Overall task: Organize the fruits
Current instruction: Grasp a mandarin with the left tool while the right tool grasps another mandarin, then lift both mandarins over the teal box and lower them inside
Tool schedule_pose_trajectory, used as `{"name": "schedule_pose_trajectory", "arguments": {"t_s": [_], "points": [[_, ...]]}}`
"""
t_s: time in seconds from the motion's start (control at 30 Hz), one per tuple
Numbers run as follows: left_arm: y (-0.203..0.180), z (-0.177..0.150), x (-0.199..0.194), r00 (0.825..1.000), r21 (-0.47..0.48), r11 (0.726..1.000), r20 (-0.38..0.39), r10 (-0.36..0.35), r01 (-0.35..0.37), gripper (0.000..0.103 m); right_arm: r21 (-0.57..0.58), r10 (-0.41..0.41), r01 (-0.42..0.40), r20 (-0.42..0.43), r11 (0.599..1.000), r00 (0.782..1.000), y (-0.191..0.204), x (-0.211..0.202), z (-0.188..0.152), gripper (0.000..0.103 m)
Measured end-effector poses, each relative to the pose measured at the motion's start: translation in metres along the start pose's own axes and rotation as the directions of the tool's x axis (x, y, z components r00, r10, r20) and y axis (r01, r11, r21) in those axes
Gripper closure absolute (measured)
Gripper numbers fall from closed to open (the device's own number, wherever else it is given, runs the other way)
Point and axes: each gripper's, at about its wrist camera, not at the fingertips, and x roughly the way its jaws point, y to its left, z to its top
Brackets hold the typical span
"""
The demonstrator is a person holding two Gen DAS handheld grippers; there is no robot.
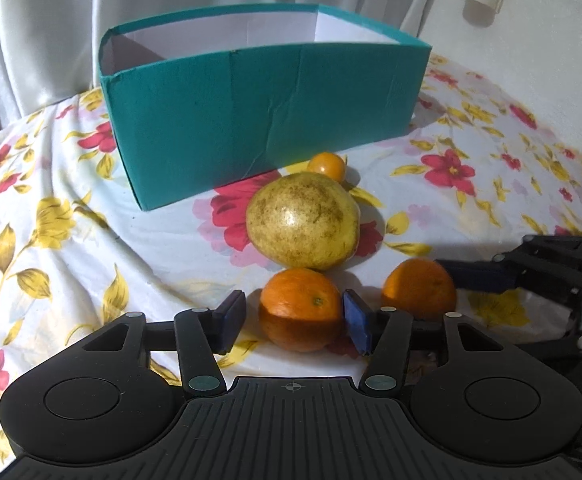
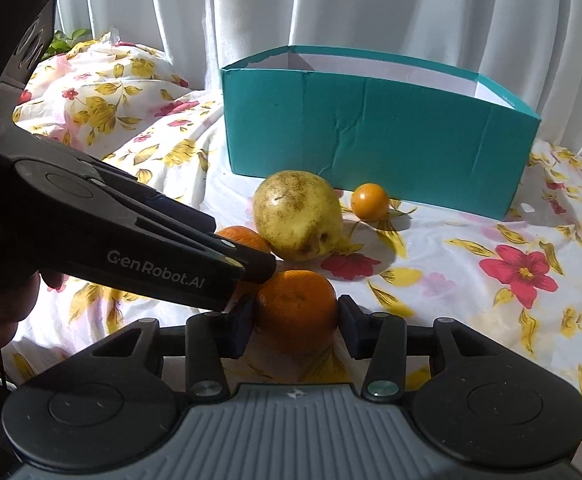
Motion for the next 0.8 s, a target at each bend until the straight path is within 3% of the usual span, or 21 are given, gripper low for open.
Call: {"name": "schedule_pose_trajectory", "arguments": {"t_s": [0.1,0.37,0.57,0.8], "points": [[-0.005,-0.001,0.001,0.999,0.042,0.999,0.013,0.033,-0.033,0.053,0.024,-0.039,0.040,-0.009,0.999,0.999,-0.010,-0.004,-0.003,0.059],[0.001,0.005,-0.005,0.999,0.016,0.999,-0.004,0.044,-0.044,0.055,0.080,-0.104,0.102,0.018,0.992,0.994,-0.027,-0.013,0.003,0.059],[0.000,0.034,-0.037,0.995,-0.027,0.995,0.047,0.092,-0.091,0.055,0.092,-0.132,0.125,0.078,0.988,0.988,-0.037,-0.024,0.026,0.059],[0.004,0.107,-0.074,0.949,-0.110,0.967,0.196,0.246,-0.228,0.055,0.132,-0.174,0.151,0.185,0.980,0.967,-0.063,-0.036,0.081,0.059]]}}
